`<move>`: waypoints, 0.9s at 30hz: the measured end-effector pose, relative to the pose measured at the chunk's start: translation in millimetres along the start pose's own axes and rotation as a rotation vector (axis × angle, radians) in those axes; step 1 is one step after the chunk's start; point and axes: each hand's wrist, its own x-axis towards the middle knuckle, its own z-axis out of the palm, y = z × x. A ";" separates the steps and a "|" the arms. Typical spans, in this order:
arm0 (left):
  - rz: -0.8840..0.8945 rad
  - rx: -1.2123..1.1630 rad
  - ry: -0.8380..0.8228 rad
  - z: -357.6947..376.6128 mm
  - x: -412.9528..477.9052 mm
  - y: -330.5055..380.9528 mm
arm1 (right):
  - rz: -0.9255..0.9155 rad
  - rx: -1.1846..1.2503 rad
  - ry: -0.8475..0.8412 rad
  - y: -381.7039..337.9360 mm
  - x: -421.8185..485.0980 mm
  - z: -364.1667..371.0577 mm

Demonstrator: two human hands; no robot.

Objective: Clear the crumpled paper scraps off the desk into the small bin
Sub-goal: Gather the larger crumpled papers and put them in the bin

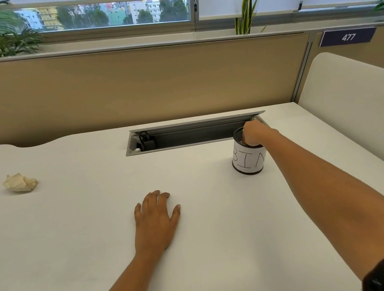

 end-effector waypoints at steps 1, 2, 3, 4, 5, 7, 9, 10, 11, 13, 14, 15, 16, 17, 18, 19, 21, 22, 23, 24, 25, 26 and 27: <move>0.000 0.000 0.002 0.4 -0.2 -0.2 | 0.002 -0.015 -0.017 -0.4 1.4 0.5; 0.000 -0.002 0.006 0.6 0.1 -0.3 | 0.003 -0.027 -0.035 -1.0 3.0 0.5; 0.000 -0.003 0.009 0.9 0.1 -0.5 | 0.003 -0.040 -0.057 -1.7 4.0 0.4; 0.001 -0.005 0.012 0.9 0.1 -0.4 | 0.001 -0.053 -0.078 -2.2 4.8 0.3; 0.002 -0.007 0.014 1.0 0.1 -0.4 | 0.001 -0.063 -0.096 -2.6 5.5 0.1; 0.001 -0.012 0.013 0.8 0.2 -0.2 | 0.005 -0.069 -0.122 -2.8 6.4 -0.2; -0.002 -0.012 0.009 0.5 0.1 0.0 | 0.011 -0.065 -0.130 -2.2 6.9 -0.4; -0.003 -0.011 0.006 0.4 -0.1 0.1 | 0.013 -0.059 -0.129 -1.3 7.2 -0.2; -0.002 -0.011 0.003 0.1 -0.7 0.1 | 0.017 -0.054 -0.128 -0.1 7.2 0.0; -0.002 -0.015 0.005 -0.4 -1.1 0.3 | 0.027 -0.048 -0.125 2.7 6.5 -0.7; -0.003 -0.018 0.006 -0.5 -1.1 0.5 | 0.031 -0.048 -0.124 3.8 5.9 -1.7; -0.004 -0.020 0.006 -0.5 -1.4 0.4 | 0.034 -0.043 -0.121 4.5 5.1 -3.0; -0.004 -0.021 0.005 -0.7 -1.5 0.6 | 0.039 -0.039 -0.117 5.2 4.1 -5.1; -0.004 -0.021 0.004 -0.8 -1.6 0.8 | 0.046 -0.034 -0.115 5.3 2.6 -7.4; -0.004 -0.023 0.003 -1.1 -1.9 1.0 | 0.048 -0.029 -0.112 5.4 1.7 -9.6; -0.006 -0.030 0.004 -1.3 -1.8 1.4 | 0.044 -0.027 -0.110 5.1 0.8 -11.6; -0.009 -0.040 0.005 -2.1 -2.2 2.1 | 0.039 -0.025 -0.095 3.4 -2.1 -14.8; -0.009 -0.038 0.001 -2.5 -2.6 2.1 | 0.034 -0.022 -0.086 3.1 -2.5 -16.4; -0.009 -0.032 -0.008 -2.8 -3.0 1.5 | 0.030 -0.016 -0.083 2.5 -3.9 -18.4; -0.009 -0.031 -0.019 -3.0 -3.1 0.5 | 0.023 -0.004 -0.081 2.6 -4.3 -20.3; -0.011 -0.034 -0.030 -3.4 -3.7 -0.6 | 0.026 0.031 -0.071 2.8 -6.1 -21.7; -0.014 -0.042 -0.039 -4.2 -4.2 -1.6 | 0.039 0.086 -0.052 3.5 -7.2 -22.6; -0.015 -0.051 -0.044 -5.2 -4.8 -2.6 | 0.055 0.139 -0.020 4.3 -8.7 -22.7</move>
